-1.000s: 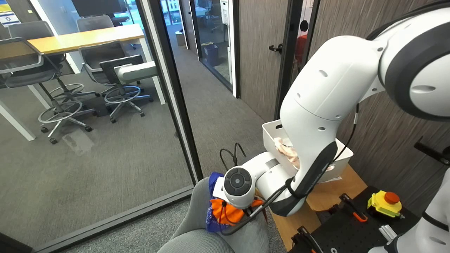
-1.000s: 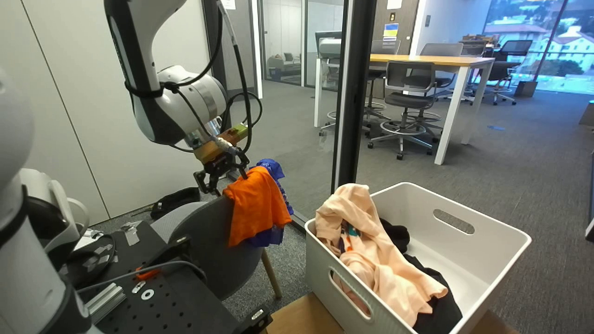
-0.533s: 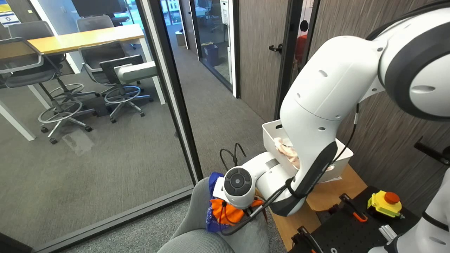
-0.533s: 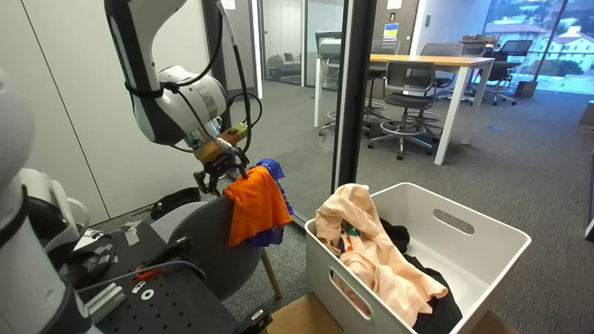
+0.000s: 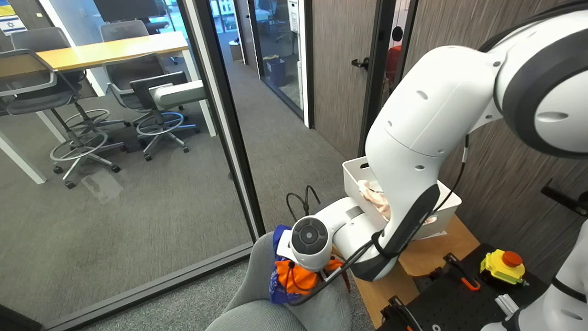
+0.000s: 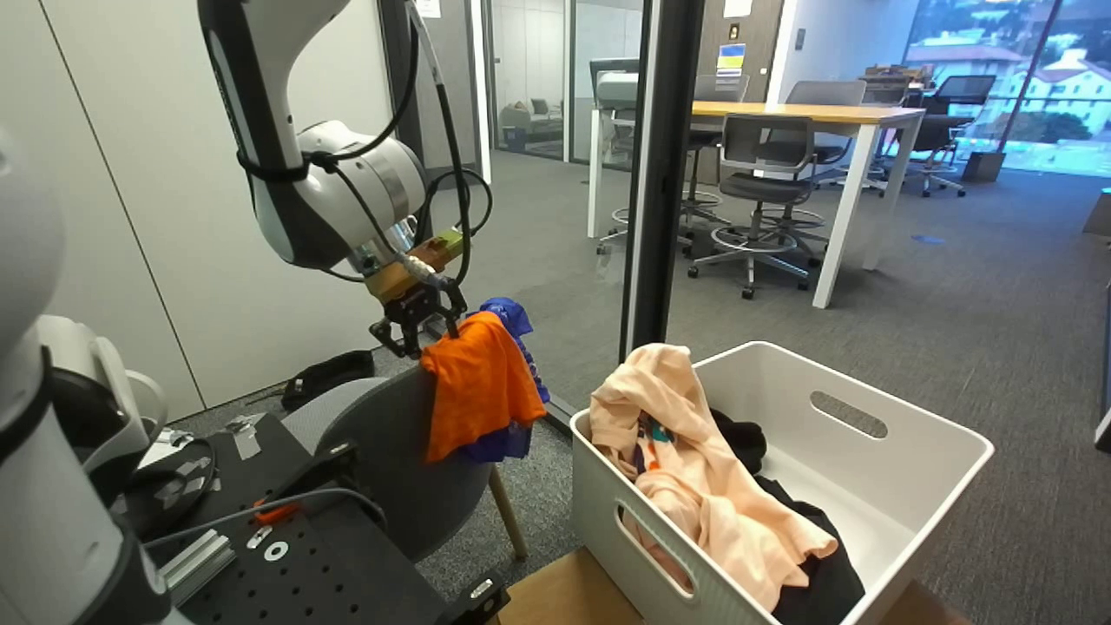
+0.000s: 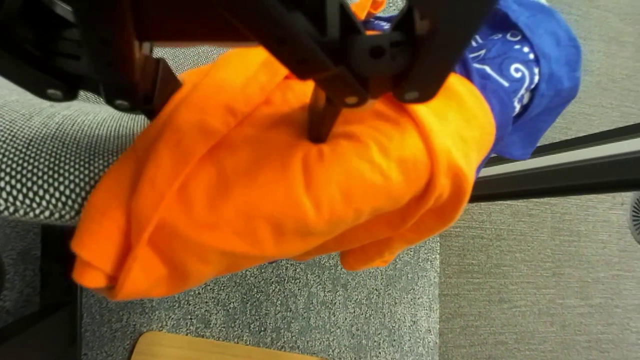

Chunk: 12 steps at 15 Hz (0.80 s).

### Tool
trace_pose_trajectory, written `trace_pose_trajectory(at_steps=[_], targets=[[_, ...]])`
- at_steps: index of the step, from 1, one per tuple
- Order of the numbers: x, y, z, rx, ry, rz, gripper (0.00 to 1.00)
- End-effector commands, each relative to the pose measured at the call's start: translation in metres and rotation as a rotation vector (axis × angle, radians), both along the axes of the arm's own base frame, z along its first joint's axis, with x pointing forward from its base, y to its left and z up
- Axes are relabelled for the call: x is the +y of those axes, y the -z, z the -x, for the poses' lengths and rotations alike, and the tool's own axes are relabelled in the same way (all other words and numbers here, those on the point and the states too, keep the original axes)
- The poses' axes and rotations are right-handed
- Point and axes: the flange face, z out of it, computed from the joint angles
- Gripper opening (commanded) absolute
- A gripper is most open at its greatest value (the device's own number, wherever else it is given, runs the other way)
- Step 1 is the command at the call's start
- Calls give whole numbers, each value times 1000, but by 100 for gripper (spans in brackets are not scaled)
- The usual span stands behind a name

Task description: Remove the clothes from the backrest of the grey chair and put them inside the white storage bin

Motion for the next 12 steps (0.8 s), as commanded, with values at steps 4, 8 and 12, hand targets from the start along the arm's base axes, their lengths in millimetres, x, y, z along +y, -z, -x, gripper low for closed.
trace_pose_trajectory(at_steps=[4, 8, 12], targets=[[-5, 4, -7, -19, -6, 23, 9], [-7, 3, -8, -27, -19, 42, 7], [-11, -1, -10, -51, -38, 108, 7]])
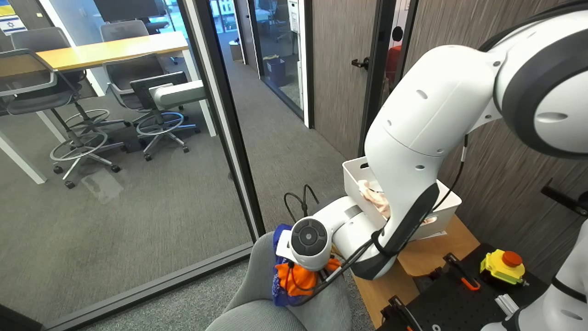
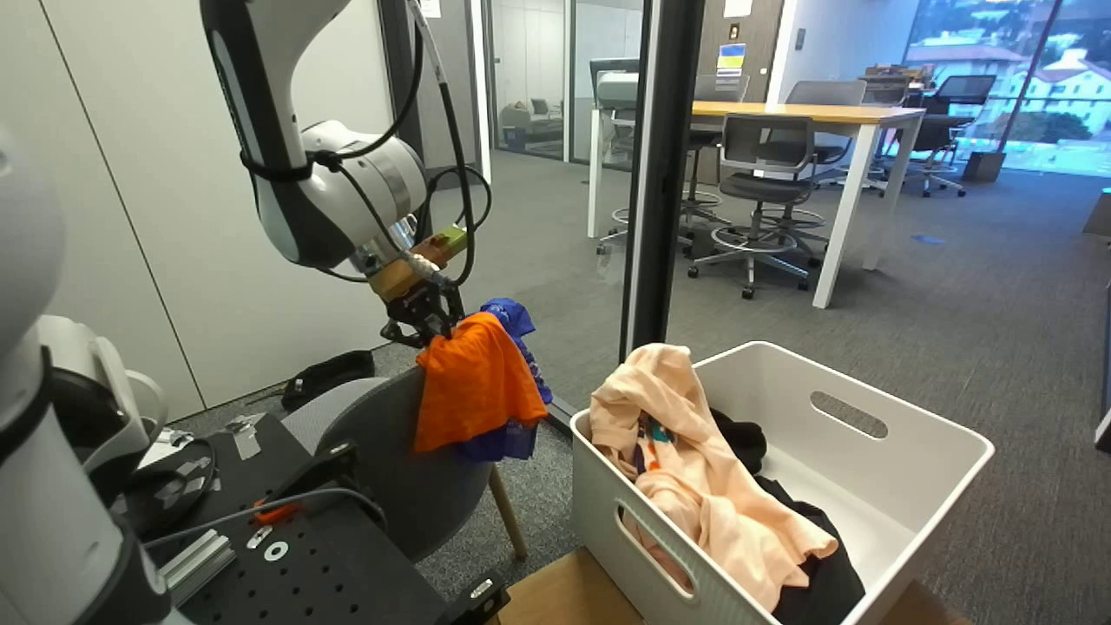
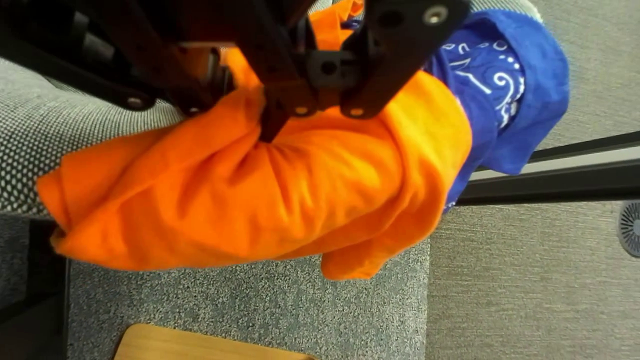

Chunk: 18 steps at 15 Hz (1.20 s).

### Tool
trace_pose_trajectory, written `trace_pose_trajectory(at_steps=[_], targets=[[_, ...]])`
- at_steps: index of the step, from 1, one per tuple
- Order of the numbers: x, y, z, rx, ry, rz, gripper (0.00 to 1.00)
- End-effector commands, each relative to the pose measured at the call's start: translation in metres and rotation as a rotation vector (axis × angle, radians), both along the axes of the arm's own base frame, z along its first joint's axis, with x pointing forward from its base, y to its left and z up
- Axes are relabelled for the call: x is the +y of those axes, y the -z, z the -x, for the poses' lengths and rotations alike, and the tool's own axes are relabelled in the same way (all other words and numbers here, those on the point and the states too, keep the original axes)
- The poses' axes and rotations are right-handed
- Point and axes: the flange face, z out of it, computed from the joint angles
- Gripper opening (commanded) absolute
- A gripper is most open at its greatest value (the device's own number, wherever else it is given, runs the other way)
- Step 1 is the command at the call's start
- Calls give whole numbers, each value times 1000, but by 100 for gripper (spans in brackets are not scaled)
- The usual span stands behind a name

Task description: Remove the clothes from the backrest of the grey chair and put them inside the white storage bin

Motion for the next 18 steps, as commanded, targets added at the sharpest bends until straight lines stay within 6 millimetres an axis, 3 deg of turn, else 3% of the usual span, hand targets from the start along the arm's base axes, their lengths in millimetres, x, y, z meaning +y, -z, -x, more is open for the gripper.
trace_pose_trajectory(at_steps=[1, 9, 14, 18], targets=[[-12, -4, -9, -48, -14, 114, 7], [-9, -33, -3, -134, -32, 371, 7], [-40, -68, -15, -235, 69, 619, 7], [-81, -105, -38, -347, 195, 773, 6]])
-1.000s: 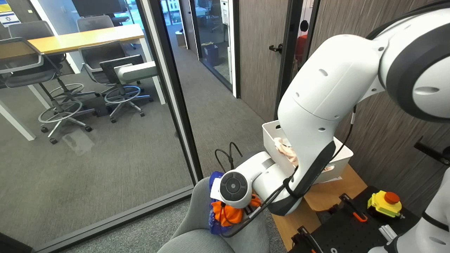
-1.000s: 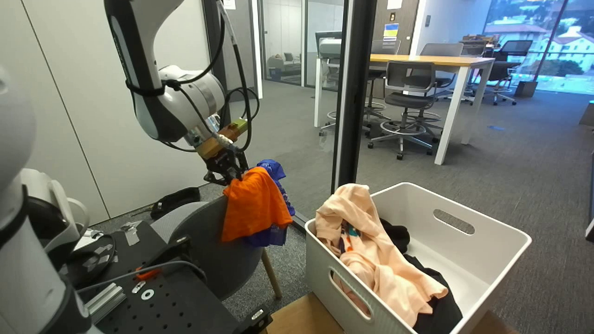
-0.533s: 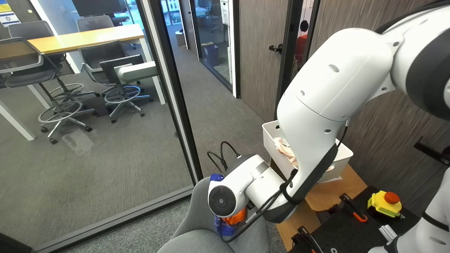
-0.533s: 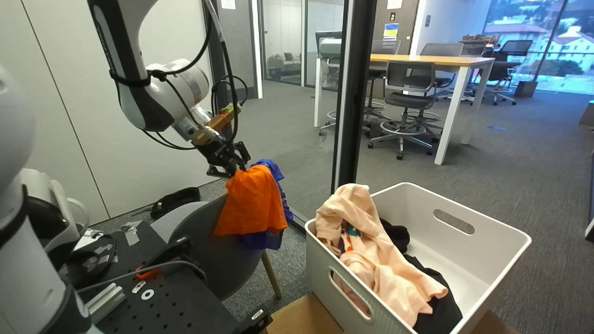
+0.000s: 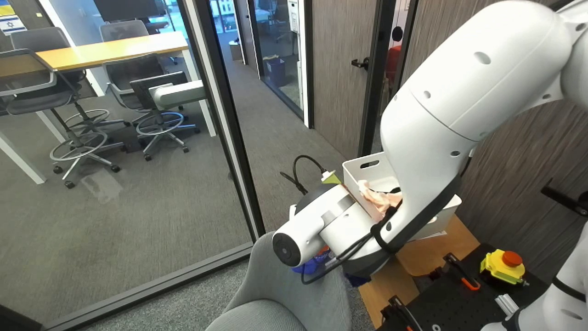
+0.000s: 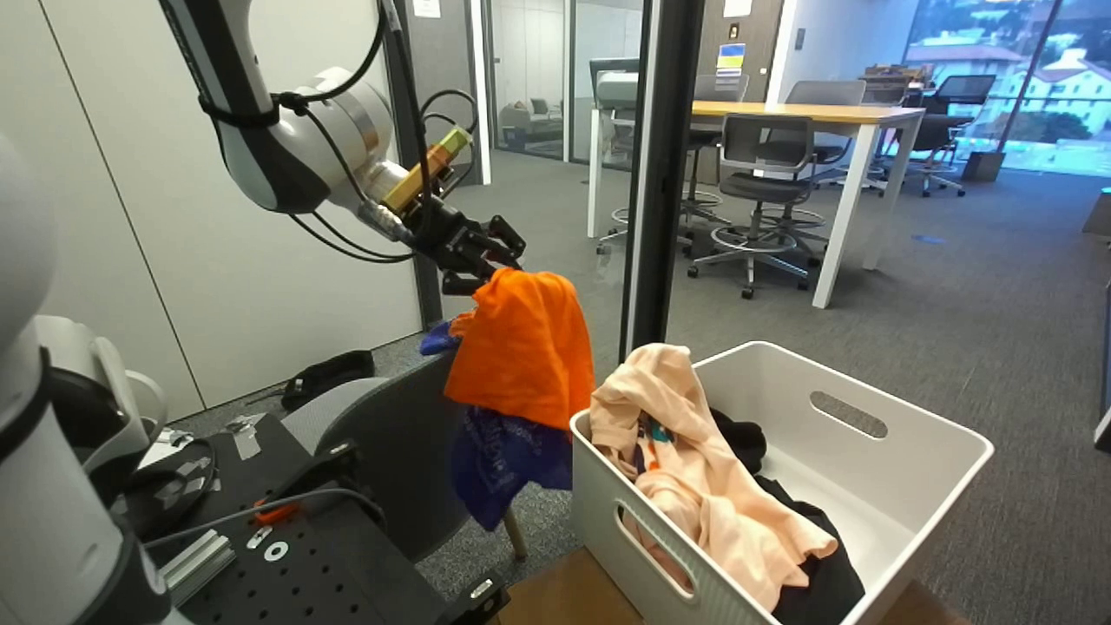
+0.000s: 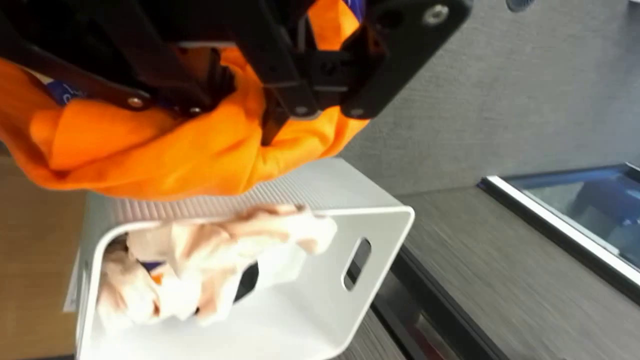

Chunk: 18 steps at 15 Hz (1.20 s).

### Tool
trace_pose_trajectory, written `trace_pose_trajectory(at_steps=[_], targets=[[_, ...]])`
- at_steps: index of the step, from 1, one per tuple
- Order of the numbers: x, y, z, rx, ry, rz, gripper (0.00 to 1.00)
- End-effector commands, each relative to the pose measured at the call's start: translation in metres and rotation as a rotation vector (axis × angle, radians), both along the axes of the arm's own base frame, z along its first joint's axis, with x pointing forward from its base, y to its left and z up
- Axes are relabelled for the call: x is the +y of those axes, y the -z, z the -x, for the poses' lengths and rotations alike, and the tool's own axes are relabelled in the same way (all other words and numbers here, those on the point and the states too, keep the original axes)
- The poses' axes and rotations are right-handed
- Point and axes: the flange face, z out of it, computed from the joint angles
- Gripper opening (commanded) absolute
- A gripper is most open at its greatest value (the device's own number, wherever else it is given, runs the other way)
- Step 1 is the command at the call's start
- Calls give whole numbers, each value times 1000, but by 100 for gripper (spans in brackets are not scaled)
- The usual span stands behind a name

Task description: Remove the clothes from the backrest of the grey chair and put them inside the white storage bin

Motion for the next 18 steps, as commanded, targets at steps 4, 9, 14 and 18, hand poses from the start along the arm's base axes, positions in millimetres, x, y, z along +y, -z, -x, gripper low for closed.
trace_pose_trajectory(at_steps=[4, 9, 14, 18], targets=[[-102, -81, -53, -273, 163, 181, 7], [-220, -134, -88, -423, 415, 133, 7], [-315, -139, -107, -498, 644, -36, 7], [-349, -99, -114, -474, 783, -242, 7]])
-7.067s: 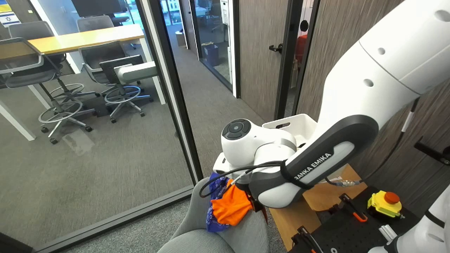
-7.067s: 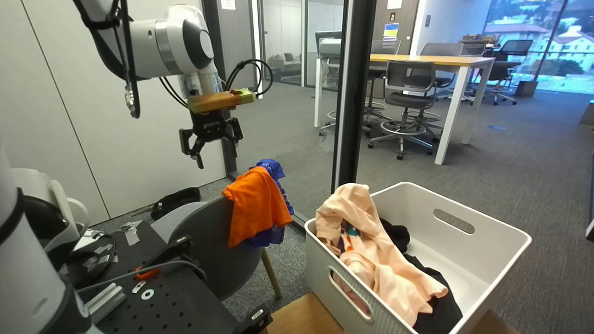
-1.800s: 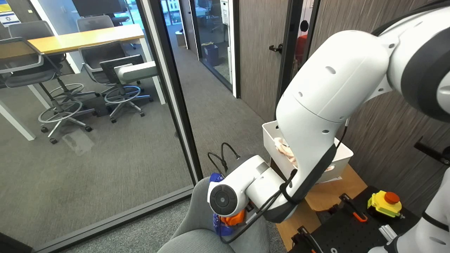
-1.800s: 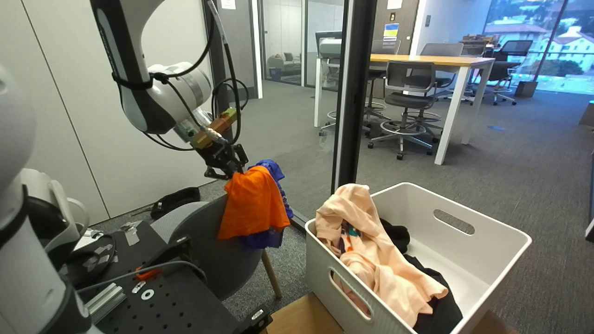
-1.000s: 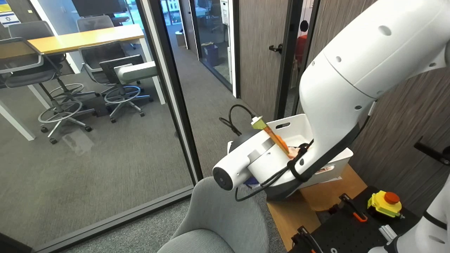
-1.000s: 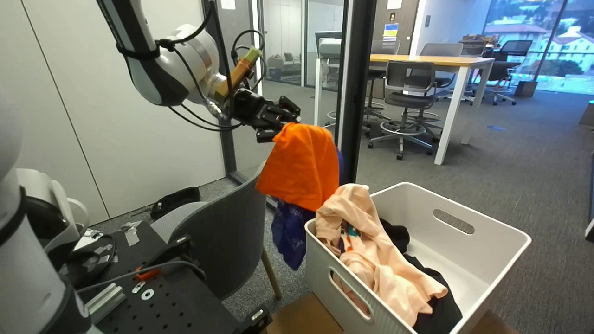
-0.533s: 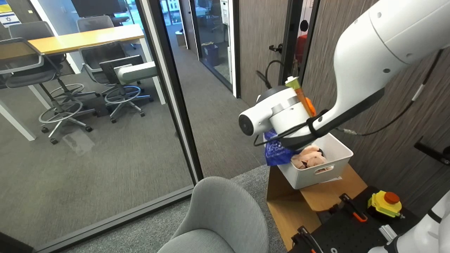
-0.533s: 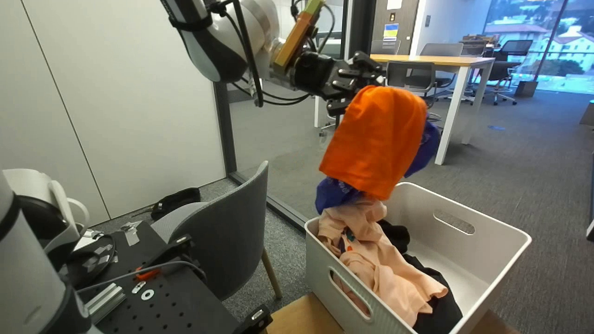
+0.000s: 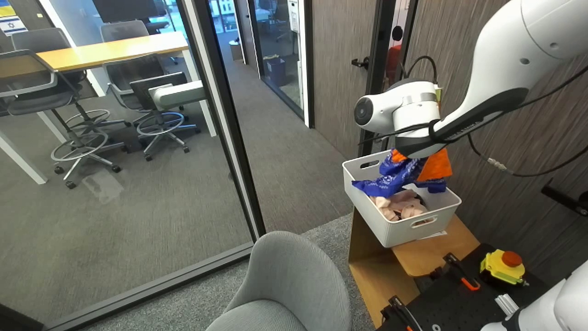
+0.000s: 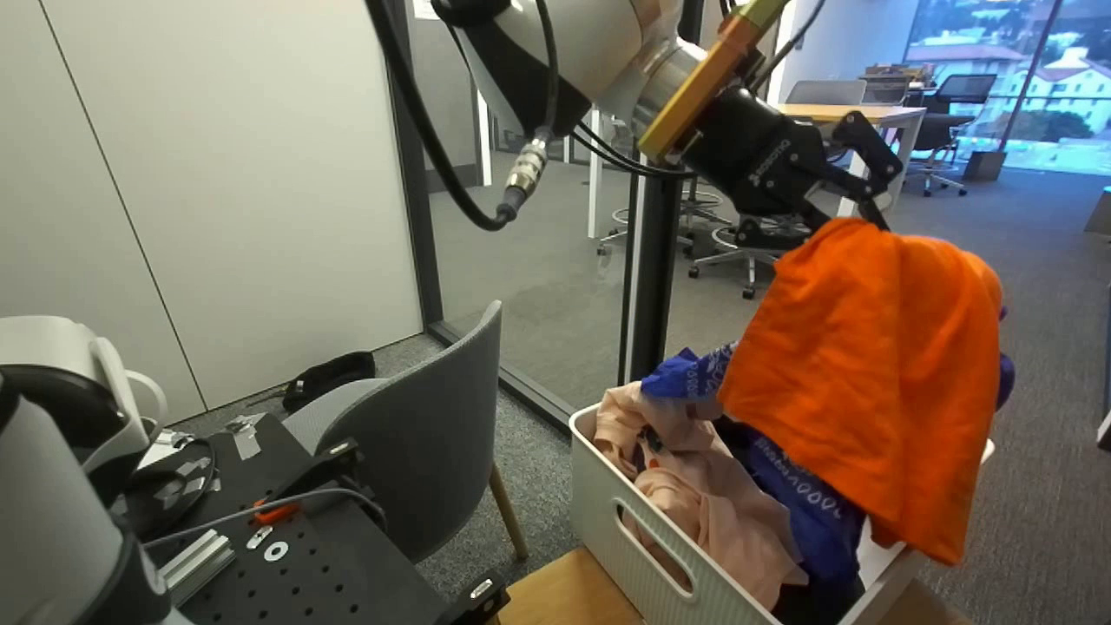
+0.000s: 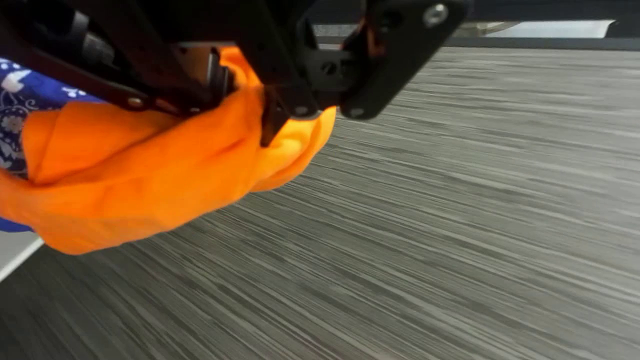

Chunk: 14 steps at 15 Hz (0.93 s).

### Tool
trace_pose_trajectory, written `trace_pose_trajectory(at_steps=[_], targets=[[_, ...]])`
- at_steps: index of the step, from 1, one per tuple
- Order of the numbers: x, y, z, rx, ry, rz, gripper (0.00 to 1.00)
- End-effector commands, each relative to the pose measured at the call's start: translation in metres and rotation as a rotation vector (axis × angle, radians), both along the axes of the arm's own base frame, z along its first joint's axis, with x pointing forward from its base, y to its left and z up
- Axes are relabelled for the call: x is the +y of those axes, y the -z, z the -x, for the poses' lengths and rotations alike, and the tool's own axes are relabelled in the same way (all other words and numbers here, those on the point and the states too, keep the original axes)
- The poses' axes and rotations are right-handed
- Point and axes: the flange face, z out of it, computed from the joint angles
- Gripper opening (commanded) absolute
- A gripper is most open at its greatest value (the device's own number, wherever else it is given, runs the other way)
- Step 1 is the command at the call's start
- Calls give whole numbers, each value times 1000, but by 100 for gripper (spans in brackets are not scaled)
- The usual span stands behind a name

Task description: Remove the clothes from the backrest of the grey chair and put them inside the white storage bin

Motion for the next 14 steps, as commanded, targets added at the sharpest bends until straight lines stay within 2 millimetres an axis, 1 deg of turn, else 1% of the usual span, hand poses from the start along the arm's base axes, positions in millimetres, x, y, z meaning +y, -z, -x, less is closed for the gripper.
trace_pose_trajectory(at_steps=[1, 5, 8, 10, 14], targets=[[-19, 32, -13, -58, 74, -175, 7], [-33, 78, -13, -48, 125, -326, 7], [-39, 104, -13, -35, 161, -391, 7], [-41, 117, -13, -28, 183, -422, 7], [-40, 132, -15, -18, 215, -468, 7]])
